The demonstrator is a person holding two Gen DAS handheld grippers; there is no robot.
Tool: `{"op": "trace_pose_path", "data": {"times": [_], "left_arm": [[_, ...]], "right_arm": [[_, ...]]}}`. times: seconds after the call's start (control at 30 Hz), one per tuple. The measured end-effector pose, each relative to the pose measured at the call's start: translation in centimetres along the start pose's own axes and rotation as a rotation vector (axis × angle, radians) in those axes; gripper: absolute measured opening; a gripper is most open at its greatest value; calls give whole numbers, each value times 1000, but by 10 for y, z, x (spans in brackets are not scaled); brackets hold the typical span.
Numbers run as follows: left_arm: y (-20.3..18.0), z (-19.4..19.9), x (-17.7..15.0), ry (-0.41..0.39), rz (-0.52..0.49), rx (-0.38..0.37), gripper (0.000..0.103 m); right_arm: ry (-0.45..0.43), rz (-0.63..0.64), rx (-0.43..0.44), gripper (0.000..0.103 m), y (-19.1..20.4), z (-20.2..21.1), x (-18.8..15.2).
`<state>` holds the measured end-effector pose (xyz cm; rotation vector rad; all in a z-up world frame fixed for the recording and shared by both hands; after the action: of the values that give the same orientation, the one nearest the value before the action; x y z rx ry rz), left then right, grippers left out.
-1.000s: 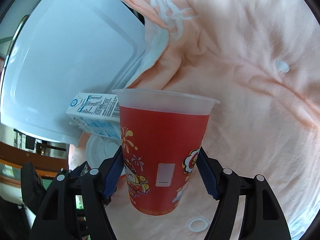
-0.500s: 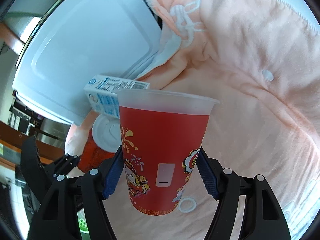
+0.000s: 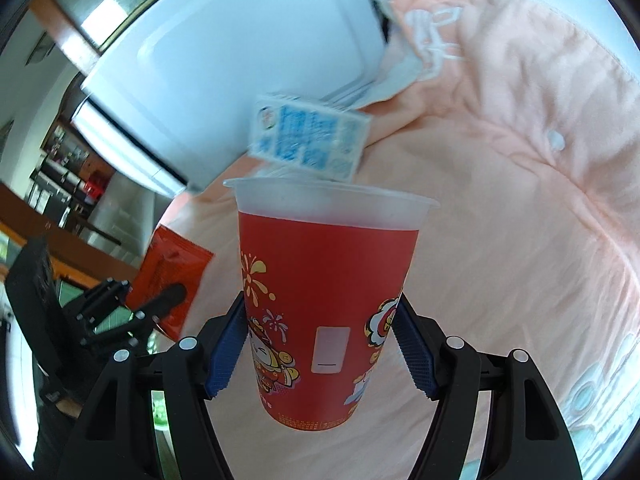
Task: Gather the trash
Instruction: 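Grasp the orange snack bag with the left tool, then carry the snack bag over the basket with the left tool while the right tool carries the cup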
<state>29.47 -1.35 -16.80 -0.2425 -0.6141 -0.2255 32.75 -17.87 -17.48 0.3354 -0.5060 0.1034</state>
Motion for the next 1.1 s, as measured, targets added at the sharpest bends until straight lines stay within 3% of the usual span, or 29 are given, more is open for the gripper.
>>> {"op": "trace_pose_path", "data": {"times": [0.47,1.1], "left_arm": [[80,95,-42,-112,110,163,37],[196,127,-128,-51,403,328,37]], "right_arm": [[11,156,109,67,88,-15,-14],[57,354,240,67,213,-38,-25]]}}
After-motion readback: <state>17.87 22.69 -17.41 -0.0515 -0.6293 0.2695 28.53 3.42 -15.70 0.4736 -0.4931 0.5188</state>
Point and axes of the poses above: each gripper's, at about its wrist camera, not at the fingertips, and z roughly against the way its jaws point, y to its left, x to its top, the point moved 6 cm from there along -z, roughly the way its jaws point, and after that the axes turned 10 degrees about z, right-handed, at the moved point
